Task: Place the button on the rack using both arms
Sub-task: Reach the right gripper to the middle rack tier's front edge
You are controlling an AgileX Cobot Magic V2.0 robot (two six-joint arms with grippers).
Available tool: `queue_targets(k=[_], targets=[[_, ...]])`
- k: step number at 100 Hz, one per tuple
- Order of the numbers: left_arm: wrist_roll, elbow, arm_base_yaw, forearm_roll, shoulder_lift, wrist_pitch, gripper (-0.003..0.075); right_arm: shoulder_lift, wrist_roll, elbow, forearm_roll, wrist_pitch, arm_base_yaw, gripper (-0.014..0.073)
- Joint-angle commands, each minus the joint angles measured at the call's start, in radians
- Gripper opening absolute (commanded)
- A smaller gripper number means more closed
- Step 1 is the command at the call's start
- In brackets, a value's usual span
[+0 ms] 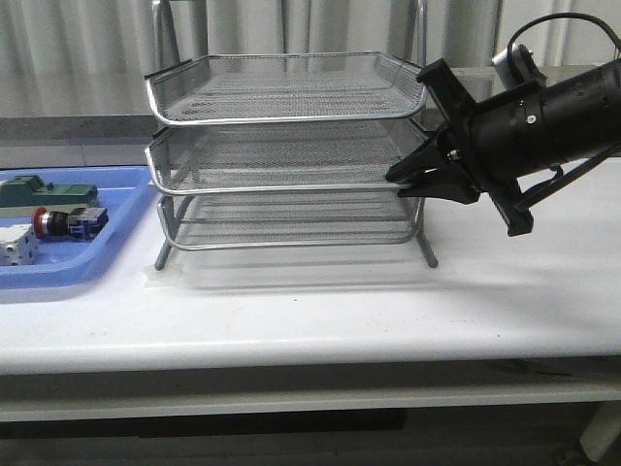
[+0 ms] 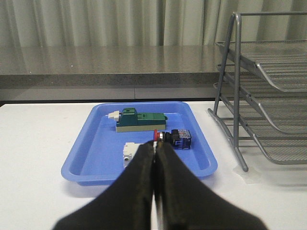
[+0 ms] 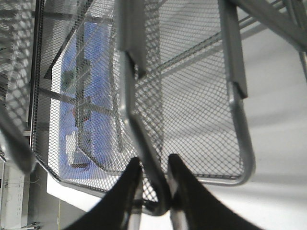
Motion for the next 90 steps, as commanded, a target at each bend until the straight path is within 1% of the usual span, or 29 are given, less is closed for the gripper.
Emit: queue_targets(k=[1, 22, 40, 58, 77, 90], targets=[[-0.009, 0.055, 0.002, -0.001, -0.031, -0.072, -0.0021, -0.044, -0.013, -0.026, 0.134, 0.055, 0.0, 0.0118], [-0.009, 0.055, 0.002, -0.001, -0.031, -0.072, -0.0021, -0.044, -0.013, -0.025, 0.132, 0.056, 0.0, 0.0117], [-0.009, 0.055, 0.002, -0.001, -0.031, -0.072, -0.0021, -0.044, -0.012, -0.011, 0.096, 0.073, 0.0, 0.0117], [-0.009, 0.055, 0.002, -0.001, -0.031, -0.072, -0.0021, -0.044, -0.015, 0.055, 0.087, 0.101, 0.0, 0.0117], [-0.009, 0.055, 0.002, -0.001, -0.031, -0.072, -0.0021, -0.044, -0.028, 0.125, 0.049, 0.132, 0.0, 0.0117], [-0.009, 0.055, 0.002, -0.001, -0.031, -0.072, -0.0021, -0.049, -0.064, 0.188, 0.048, 0.144, 0.0, 0.0117]])
